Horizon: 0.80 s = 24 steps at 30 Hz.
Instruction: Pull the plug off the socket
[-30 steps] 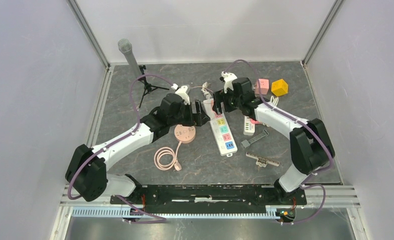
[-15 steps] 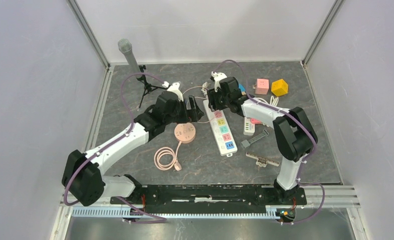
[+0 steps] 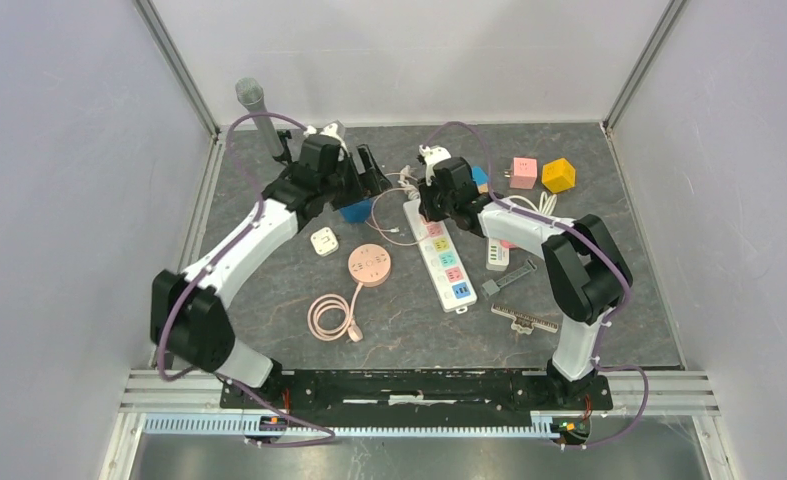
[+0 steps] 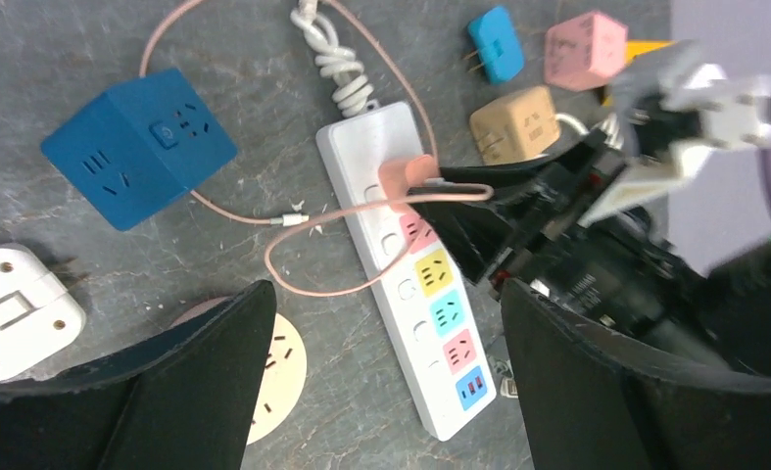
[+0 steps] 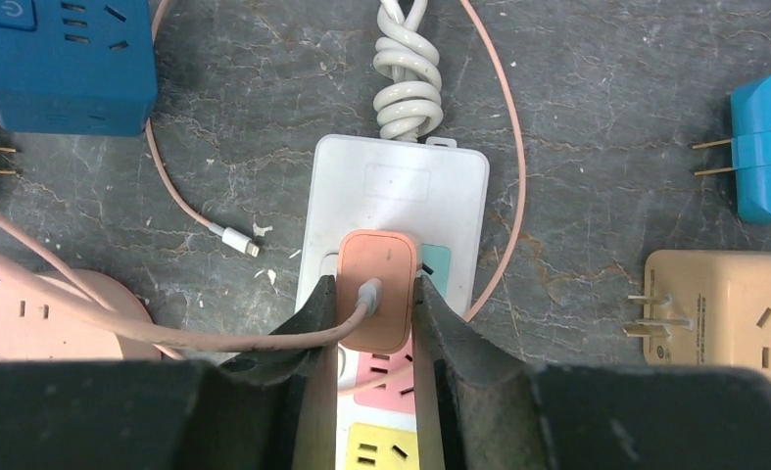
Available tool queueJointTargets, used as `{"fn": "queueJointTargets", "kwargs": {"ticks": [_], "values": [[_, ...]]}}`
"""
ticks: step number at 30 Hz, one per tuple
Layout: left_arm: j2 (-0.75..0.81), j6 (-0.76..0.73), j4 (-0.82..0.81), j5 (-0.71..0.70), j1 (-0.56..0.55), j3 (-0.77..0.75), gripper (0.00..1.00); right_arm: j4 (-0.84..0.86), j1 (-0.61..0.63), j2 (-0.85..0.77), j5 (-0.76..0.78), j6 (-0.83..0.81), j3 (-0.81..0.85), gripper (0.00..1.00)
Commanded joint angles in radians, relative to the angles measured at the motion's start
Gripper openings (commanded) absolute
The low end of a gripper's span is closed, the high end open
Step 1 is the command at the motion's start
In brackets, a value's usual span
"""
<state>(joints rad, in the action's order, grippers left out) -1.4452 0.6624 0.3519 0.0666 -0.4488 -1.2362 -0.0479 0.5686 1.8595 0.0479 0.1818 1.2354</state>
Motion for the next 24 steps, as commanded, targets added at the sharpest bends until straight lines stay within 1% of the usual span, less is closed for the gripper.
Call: {"fn": "queueJointTargets", "kwargs": {"ticks": [1, 6, 8, 9, 11, 13, 15, 17, 19, 21, 24], "values": [[-0.129, 0.044, 0.120, 0.064, 0.003, -0.097, 0.89, -0.007, 0.014, -0.067, 0.020, -0.014, -0.056, 0.13], [-0.258, 0.089, 0.205, 0.019, 0.024, -0.190, 0.84, -0.007, 0.019, -0.116, 0.028, -0.020, -0.109, 0.13], [-0.297, 0.106, 0.203, 0.032, 0.040, -0.211, 0.83, -0.009, 0.019, -0.118, 0.034, -0.022, -0.117, 0.17], [-0.322, 0.106, 0.200, 0.043, 0.042, -0.224, 0.82, -0.012, 0.019, -0.116, 0.034, -0.022, -0.117, 0.24], [-0.374, 0.096, 0.199, 0.088, 0.043, -0.257, 0.80, -0.013, 0.019, -0.108, 0.022, -0.024, -0.116, 0.45], [-0.427, 0.082, 0.178, 0.159, 0.041, -0.277, 0.73, -0.017, 0.019, -0.097, 0.017, -0.019, -0.107, 0.55], [-0.474, 0.089, 0.161, 0.208, 0.038, -0.285, 0.65, -0.012, 0.019, -0.085, 0.012, -0.013, -0.097, 0.59], [-0.513, 0.097, 0.147, 0.238, 0.033, -0.285, 0.60, -0.012, 0.019, -0.069, 0.012, -0.003, -0.081, 0.60], [-0.541, 0.096, 0.139, 0.250, 0.033, -0.289, 0.57, -0.013, 0.020, -0.053, 0.012, 0.000, -0.063, 0.60], [-0.564, 0.080, 0.137, 0.253, 0.033, -0.304, 0.56, -0.013, 0.022, -0.040, 0.012, 0.003, -0.051, 0.59], [-0.605, 0.061, 0.152, 0.277, 0.032, -0.339, 0.56, -0.018, 0.028, -0.021, 0.015, 0.009, -0.030, 0.54]]}}
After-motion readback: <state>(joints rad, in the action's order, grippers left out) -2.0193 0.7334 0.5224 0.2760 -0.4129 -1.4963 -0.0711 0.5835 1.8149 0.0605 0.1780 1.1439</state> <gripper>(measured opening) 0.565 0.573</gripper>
